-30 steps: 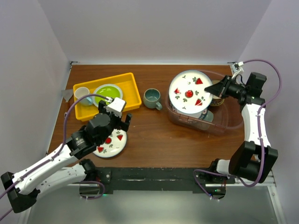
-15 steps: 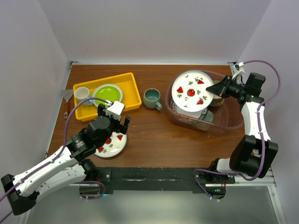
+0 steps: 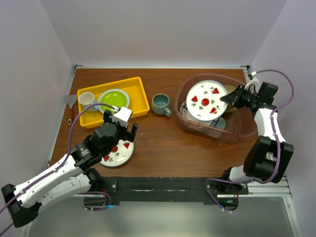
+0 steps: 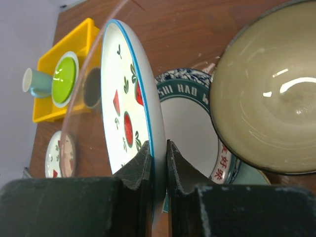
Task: Place the mixed dishes into the plastic bin
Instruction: Place the plate in the plastic bin.
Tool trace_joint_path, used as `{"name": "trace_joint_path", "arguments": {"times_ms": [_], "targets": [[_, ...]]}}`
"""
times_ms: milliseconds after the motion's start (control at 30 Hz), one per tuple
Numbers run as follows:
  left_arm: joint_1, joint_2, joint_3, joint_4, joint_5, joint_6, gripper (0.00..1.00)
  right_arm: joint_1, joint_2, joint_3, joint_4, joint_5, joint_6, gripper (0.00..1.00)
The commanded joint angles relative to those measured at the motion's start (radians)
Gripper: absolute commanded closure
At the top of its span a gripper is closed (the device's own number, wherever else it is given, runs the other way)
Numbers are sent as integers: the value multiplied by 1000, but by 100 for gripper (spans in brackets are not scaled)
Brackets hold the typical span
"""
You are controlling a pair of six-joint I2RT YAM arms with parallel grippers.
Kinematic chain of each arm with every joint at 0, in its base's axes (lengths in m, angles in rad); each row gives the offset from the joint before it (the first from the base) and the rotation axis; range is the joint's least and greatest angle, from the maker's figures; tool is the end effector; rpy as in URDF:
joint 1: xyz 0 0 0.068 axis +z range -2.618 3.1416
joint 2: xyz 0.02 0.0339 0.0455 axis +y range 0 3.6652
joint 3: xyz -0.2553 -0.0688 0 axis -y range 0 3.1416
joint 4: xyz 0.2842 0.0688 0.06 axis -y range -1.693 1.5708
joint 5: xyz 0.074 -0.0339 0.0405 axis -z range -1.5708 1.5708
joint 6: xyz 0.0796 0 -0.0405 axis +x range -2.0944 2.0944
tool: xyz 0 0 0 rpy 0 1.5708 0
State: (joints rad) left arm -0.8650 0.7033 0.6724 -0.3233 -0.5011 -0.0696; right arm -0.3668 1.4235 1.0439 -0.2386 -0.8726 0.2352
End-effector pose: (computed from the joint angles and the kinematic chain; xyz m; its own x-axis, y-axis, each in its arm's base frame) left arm 0.1887 -0.1625 0.2799 -0.2505 0.1999 -0.9472 0.3587 0.9280 0.1010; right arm 0.3679 -0.0760 0.2439 -0.6082 0.3941 -0.6890 -0.2164 0.7528 0.6216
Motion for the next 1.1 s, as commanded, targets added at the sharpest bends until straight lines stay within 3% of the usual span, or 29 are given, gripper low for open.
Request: {"name": "trace_joint_path", "arguments": {"times_ms": [0,367,1067], "targets": [[3,4,-4,33,4,-19,0,-1,12,-11,45,-19,-62,100],[4,9,-5,32,6,-18,0,37,66,-24,-4,-13,-119,100],[4,9,-5,32,12,-16,0,55,117,-12,-74,50,-188,80]]}}
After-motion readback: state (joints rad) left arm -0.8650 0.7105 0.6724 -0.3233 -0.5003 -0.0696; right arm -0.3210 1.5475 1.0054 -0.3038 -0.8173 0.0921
